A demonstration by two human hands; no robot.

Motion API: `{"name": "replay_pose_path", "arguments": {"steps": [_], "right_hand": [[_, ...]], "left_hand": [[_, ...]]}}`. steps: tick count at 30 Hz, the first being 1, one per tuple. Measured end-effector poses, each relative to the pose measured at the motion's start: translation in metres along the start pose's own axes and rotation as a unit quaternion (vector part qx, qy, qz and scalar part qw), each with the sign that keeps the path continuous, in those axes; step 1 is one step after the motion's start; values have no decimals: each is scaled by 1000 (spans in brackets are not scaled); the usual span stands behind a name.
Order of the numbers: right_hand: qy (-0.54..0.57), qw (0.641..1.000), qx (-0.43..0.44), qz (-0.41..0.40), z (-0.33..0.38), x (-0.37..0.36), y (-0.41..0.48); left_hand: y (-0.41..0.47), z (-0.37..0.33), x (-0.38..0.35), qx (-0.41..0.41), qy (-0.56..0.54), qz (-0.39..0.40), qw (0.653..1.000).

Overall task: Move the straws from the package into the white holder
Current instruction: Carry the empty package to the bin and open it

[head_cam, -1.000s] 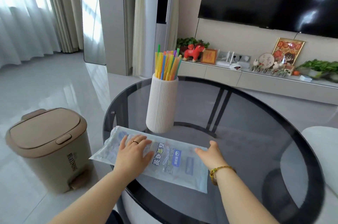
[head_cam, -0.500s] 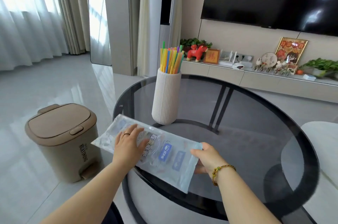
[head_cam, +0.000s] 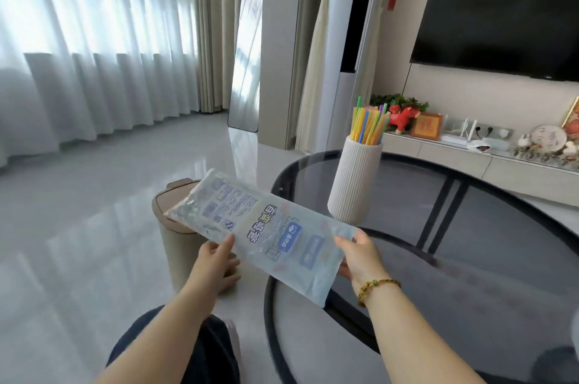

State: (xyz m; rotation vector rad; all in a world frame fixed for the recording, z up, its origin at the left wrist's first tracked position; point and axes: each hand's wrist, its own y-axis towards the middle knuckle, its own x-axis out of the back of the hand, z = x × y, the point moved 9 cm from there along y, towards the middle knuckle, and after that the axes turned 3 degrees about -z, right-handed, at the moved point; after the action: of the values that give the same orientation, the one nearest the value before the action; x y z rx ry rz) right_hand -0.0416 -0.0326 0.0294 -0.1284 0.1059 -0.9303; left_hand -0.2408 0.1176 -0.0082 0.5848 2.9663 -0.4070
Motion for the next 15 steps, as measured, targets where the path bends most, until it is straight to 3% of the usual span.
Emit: {"name": "replay_pose_path", "arguments": {"steps": [5, 9, 13, 15], "right_hand": [[3, 998, -10, 59, 4, -48, 6], [76, 990, -52, 109, -1, -92, 16], [229, 951, -112, 174, -12, -141, 21], [239, 940, -118, 212, -24, -166, 17]], "left_hand": [[13, -12, 30, 34, -235, 15, 971], [30, -18, 52, 25, -298, -39, 954], [52, -18, 81, 1, -384, -107, 917], [64, -15, 95, -16, -398, -130, 908]]}}
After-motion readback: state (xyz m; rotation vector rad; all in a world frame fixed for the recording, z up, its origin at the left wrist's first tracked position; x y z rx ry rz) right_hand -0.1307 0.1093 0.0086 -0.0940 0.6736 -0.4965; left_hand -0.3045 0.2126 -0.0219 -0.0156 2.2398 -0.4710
